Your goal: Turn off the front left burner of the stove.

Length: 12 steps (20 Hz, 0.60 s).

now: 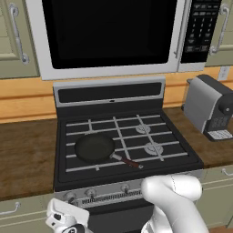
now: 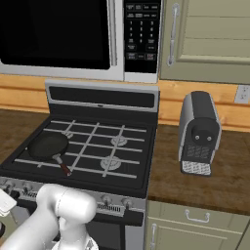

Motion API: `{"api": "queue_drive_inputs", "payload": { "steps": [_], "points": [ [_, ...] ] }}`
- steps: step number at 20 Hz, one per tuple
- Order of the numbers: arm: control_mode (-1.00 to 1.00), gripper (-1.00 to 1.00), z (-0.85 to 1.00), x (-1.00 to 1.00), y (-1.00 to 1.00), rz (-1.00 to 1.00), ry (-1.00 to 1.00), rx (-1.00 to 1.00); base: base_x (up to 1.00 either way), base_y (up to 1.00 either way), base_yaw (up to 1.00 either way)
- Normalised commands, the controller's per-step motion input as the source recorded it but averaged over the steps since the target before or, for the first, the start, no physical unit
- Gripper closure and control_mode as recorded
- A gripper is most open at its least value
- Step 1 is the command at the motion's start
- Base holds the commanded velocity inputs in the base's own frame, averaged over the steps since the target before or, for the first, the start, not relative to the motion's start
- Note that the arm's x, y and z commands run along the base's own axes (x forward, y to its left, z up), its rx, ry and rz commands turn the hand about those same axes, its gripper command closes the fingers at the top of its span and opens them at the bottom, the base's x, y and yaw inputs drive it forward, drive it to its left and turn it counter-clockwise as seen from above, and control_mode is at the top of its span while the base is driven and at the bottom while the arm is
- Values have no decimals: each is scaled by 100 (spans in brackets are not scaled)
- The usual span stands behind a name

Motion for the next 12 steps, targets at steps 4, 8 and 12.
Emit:
{"api": "queue_drive_inputs", "payload": {
  "steps": [4,8,12],
  "points": [
    [-100,100,7,0,0,0,0,5,0,0,0],
    [-100,100,8,0,0,-4,0,18,0,0,0],
    [-100,100,8,0,-5,-16,-1,38,0,0,0]
  ]
}}
